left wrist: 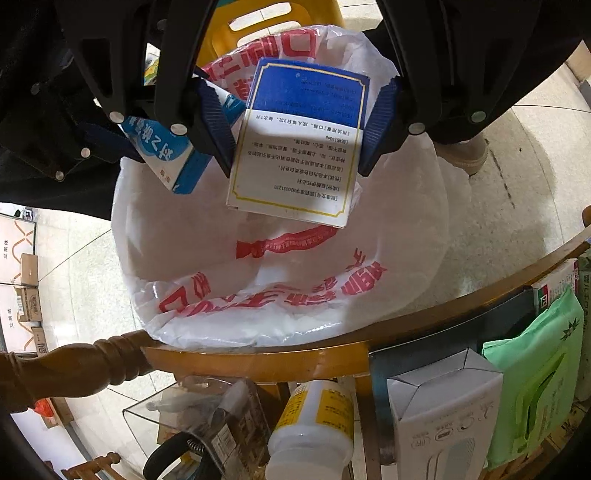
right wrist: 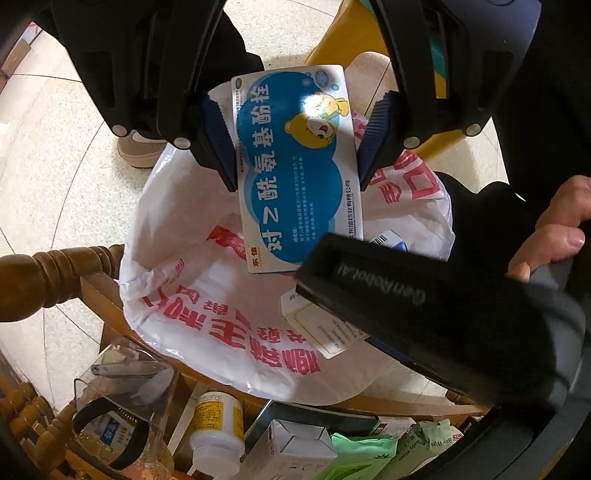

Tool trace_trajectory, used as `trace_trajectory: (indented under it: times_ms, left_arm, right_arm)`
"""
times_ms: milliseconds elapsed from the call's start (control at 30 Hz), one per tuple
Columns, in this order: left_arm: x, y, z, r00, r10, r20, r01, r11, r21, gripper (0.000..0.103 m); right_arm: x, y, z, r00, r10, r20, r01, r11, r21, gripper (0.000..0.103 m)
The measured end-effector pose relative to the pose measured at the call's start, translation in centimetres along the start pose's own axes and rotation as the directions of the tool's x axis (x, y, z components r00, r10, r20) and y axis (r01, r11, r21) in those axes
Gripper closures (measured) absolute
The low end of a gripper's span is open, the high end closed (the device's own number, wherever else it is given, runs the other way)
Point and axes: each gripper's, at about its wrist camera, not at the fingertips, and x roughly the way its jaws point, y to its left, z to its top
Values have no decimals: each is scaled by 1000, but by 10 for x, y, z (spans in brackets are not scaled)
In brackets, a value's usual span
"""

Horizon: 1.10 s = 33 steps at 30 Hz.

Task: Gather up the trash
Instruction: 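Open both tools over the trash bag, dropping both boxes inside, then raise both tools back over the table toward the remaining trash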

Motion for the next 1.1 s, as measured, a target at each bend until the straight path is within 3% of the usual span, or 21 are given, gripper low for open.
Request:
trace_trajectory:
  times_ms: [200,233,300,867,1100]
  left_arm:
    - [2,1,0,1000,3,-8,-3,1000,-10,39]
    - [3,2,0,1000,10,-11,-10,1000,-11,37]
    - [3,1,1,1000,11,-12,-12,1000,-14,35]
    - [-10,-11,-10,998,58,24,-58,998,15,30]
    - [-34,-10,-33,993,107,44,-107,994,-8,26]
  right_arm:
    - [-2,-5,1,1000,7,1,-7,1000,2,40]
    - [-3,-6,1,1000,2,3,-2,1000,7,31]
    - [-5,-8,2,1000,-5,17,5,1000,10,25]
    - [-17,-3,3,999,-13,48,12,1000,10,25]
    - [-35,7,-9,998,-25,57,26,999,-19,25]
